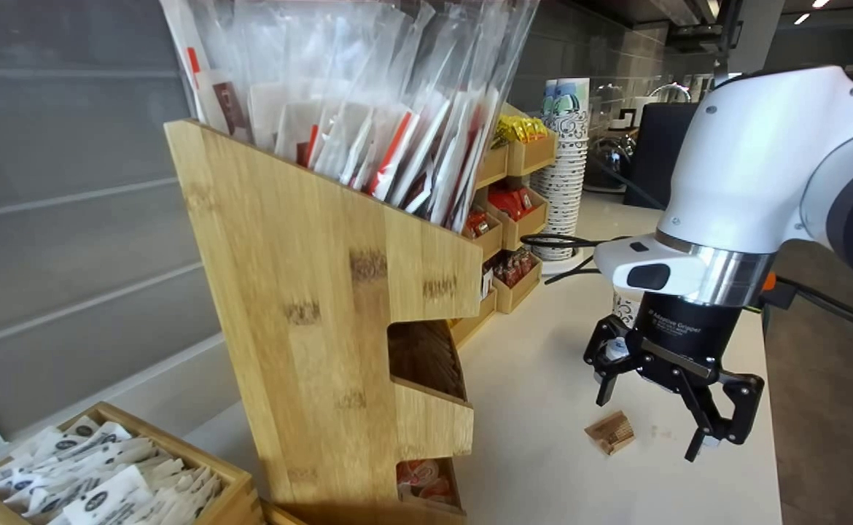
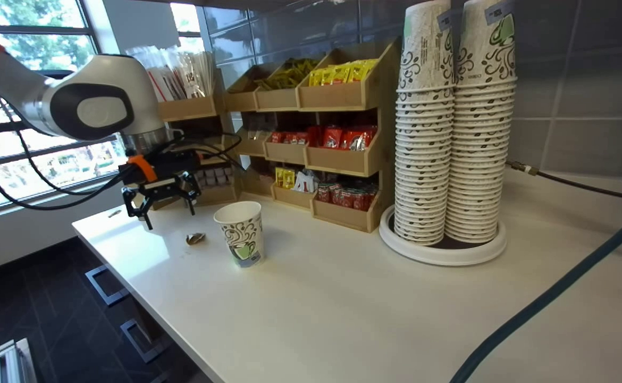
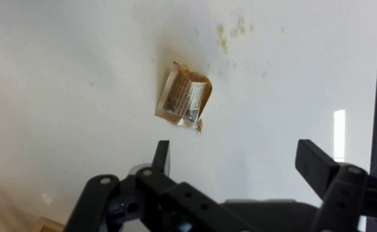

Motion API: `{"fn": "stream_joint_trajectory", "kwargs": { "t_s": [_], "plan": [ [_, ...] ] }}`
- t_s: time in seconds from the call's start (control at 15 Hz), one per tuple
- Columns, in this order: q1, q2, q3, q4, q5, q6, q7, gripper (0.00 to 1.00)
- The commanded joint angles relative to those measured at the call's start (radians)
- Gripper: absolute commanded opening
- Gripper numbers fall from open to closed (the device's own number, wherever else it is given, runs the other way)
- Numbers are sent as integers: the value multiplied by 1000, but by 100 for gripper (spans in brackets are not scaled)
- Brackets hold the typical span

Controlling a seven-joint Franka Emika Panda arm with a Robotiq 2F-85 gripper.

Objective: Pick up the brown pack and put it down

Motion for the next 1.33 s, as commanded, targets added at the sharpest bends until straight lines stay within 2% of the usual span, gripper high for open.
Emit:
{"fn": "stream_joint_trajectory", "kwargs": {
  "t_s": [0.0,0.33,0.53,0.8,1.27],
  "plan": [
    [-22,18,16,26,-8,-10,54,100],
    [-62,-19,30,73,-97,-115,222,100],
    [-77,-59,29,123,-120,-257,309,100],
    [-98,-132,18,168,-121,-389,421,100],
    [-134,-252,6,196,-152,-501,621,100]
  ]
}}
